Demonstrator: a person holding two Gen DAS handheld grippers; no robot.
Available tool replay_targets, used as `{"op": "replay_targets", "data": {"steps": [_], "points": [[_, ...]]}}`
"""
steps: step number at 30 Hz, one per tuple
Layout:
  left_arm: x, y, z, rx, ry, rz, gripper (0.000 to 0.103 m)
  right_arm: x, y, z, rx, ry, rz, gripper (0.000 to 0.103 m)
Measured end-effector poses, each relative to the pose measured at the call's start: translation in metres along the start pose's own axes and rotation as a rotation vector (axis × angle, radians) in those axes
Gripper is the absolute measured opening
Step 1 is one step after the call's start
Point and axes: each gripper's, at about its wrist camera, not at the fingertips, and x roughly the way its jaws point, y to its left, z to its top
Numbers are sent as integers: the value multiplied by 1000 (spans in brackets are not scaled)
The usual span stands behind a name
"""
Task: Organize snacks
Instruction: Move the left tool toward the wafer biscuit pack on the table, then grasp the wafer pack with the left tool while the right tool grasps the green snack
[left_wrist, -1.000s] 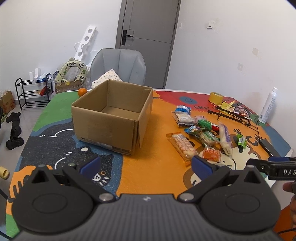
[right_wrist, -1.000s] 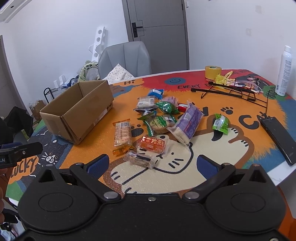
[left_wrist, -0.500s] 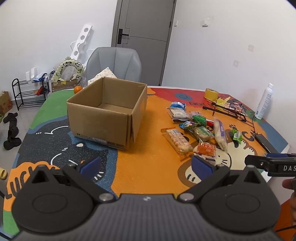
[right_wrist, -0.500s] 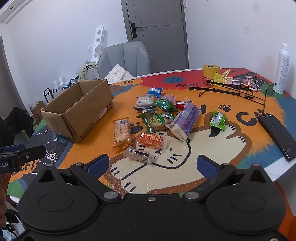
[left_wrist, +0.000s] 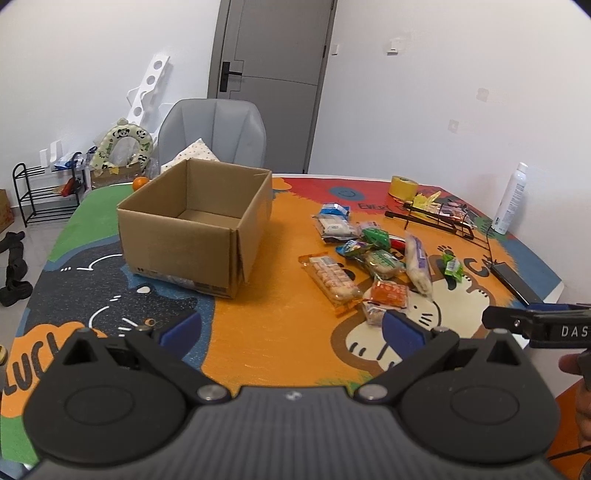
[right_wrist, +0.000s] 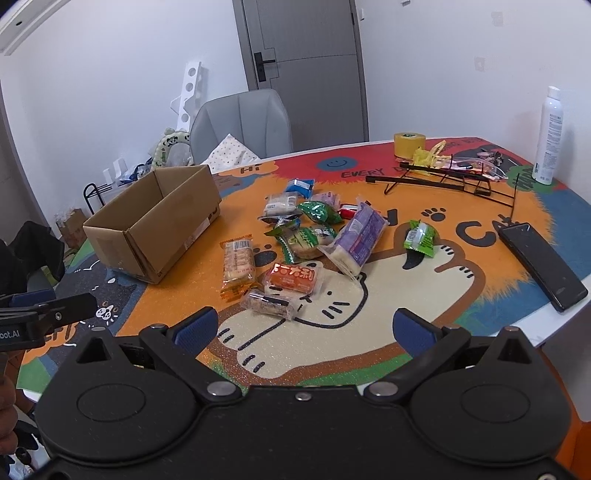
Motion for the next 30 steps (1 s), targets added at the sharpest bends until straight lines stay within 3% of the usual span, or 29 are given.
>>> {"op": "replay_targets", "data": {"steps": [16,30], "points": [[3,-12,6,30,-6,-28,103,1,-20,0,39,-41,13,103],[52,-12,26,4,16,-82,103,39,-41,18,60,-25,9,103]]}}
